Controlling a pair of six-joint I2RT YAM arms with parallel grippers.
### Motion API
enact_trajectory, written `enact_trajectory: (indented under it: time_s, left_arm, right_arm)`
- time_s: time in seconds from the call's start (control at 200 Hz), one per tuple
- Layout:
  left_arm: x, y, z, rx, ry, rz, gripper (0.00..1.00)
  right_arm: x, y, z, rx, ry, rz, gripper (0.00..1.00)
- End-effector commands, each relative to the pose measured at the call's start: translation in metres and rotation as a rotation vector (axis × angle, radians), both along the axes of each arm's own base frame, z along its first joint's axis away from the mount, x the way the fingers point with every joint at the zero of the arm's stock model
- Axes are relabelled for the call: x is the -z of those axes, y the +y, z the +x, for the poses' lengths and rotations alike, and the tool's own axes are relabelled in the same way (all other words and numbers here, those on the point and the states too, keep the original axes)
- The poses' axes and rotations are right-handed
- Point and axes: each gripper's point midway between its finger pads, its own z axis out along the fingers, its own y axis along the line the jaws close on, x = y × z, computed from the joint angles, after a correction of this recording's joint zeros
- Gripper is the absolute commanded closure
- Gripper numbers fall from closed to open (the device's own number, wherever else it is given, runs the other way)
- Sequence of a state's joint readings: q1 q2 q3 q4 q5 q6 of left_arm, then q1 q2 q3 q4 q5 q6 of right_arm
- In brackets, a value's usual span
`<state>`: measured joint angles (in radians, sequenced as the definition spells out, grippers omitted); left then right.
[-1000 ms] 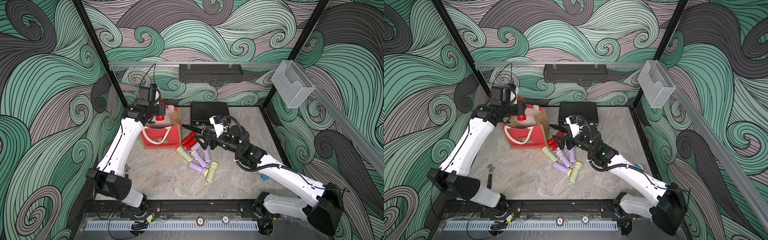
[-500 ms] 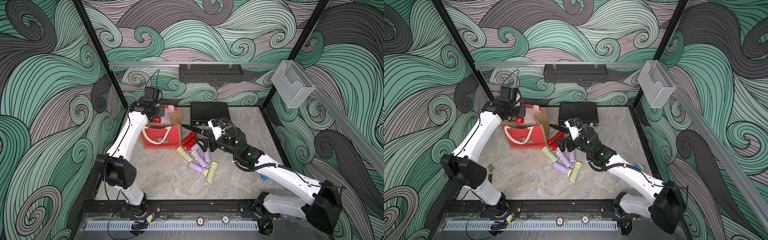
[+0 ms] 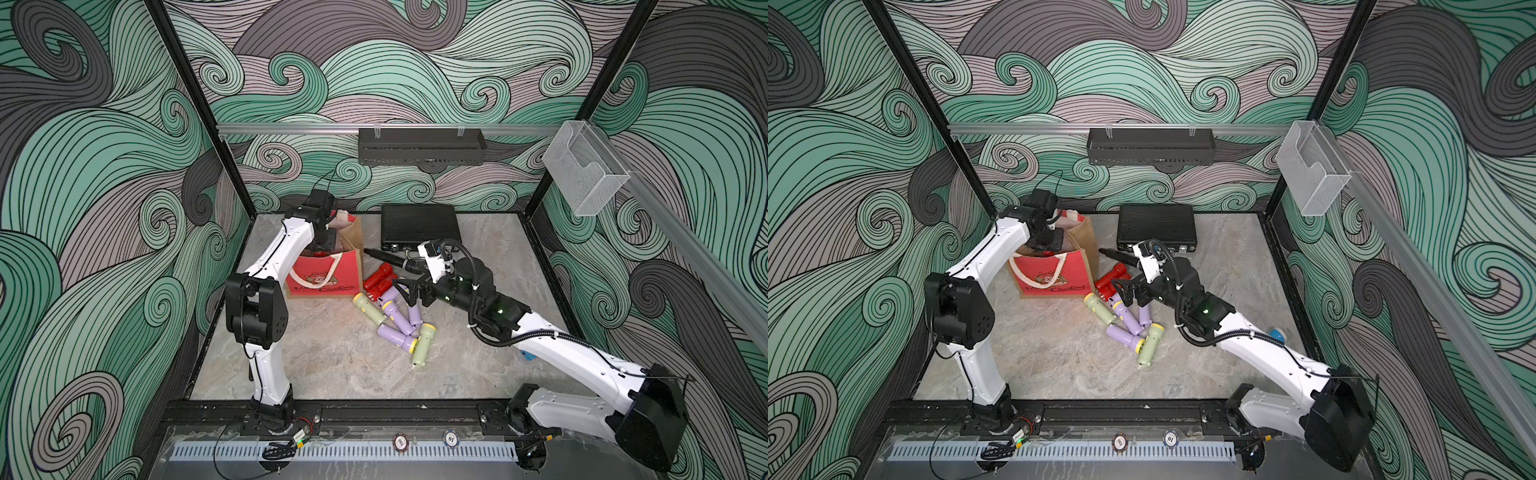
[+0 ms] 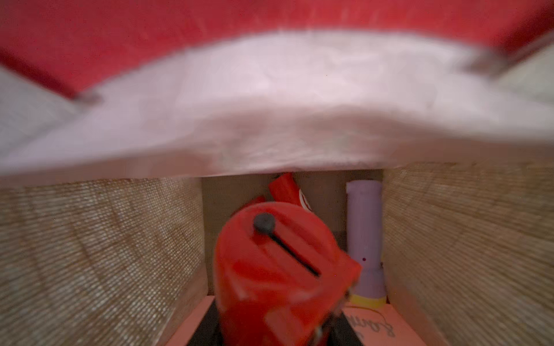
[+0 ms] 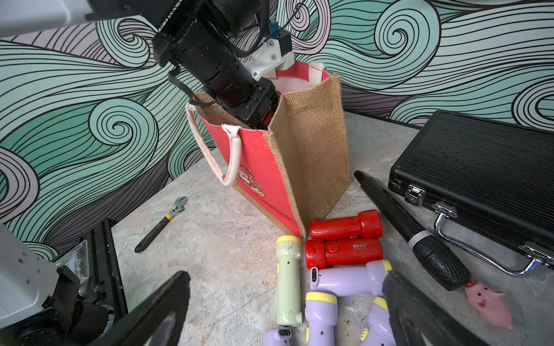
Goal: Put the flashlights into the tote bags
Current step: Place the flashlight in the canvas bag.
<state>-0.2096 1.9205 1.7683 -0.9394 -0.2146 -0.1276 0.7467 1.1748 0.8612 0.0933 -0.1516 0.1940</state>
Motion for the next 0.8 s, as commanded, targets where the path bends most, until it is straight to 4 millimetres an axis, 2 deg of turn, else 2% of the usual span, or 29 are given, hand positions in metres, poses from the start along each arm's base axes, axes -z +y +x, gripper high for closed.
enact_trajectory:
  time_s: [0.0,0.37,0.796]
  left_arm:
    - [0.008,0.005,-0.002,-0.029,0.047,0.012,1.0]
    - [0.053,0.0,0.002,-0.05,0.127,-0.005,1.0]
    - [0.085,0.001,-0.003,-0.073,0.18,0.016,1.0]
  right_arm:
    - [-0.001,0.0,0.002,0.009,-0.019,-0.005,0.01]
    - [-0.002,-0.004,0.0,0.017,-0.028,-0.005,0.0]
    - [-0.013,-0.013,-0.001,0.044,-0.06,0.002,0.0]
